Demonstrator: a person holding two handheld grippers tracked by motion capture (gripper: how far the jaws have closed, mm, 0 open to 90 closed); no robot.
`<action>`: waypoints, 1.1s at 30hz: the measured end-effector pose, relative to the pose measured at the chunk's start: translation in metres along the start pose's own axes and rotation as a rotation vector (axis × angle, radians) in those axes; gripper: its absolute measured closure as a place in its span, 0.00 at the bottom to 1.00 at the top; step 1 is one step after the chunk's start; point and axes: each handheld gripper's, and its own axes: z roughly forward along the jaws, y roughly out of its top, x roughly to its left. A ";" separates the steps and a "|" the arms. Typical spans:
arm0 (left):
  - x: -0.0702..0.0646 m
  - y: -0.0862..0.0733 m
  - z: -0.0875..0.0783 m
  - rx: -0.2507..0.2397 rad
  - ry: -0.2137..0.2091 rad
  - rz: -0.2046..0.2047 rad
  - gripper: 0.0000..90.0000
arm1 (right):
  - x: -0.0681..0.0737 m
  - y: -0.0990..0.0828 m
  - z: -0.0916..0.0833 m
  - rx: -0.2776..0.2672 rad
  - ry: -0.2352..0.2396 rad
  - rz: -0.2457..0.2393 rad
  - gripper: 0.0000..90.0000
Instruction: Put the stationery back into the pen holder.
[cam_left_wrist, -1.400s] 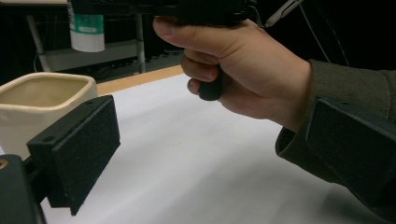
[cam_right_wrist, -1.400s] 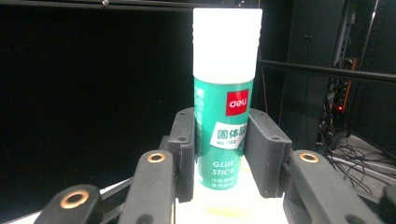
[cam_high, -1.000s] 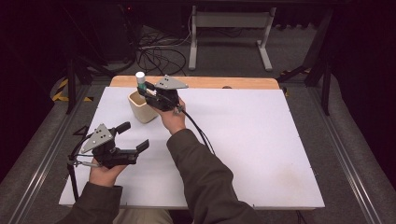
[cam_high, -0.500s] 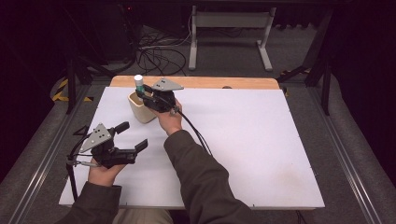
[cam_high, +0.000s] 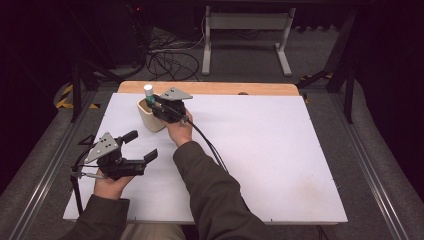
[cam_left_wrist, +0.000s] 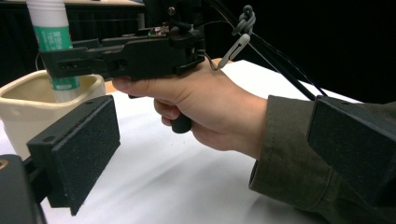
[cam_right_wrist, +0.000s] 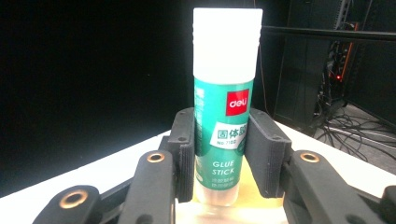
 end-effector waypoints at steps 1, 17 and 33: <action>0.000 0.000 0.000 0.000 0.001 0.002 0.04 | 0.000 0.000 0.000 0.000 0.000 0.000 0.73; -0.001 0.000 0.000 -0.002 -0.001 0.001 0.04 | 0.007 -0.008 0.007 0.021 0.020 -0.002 0.72; -0.001 -0.001 0.001 -0.002 -0.002 0.003 0.05 | 0.006 -0.010 0.008 0.028 0.014 0.013 0.72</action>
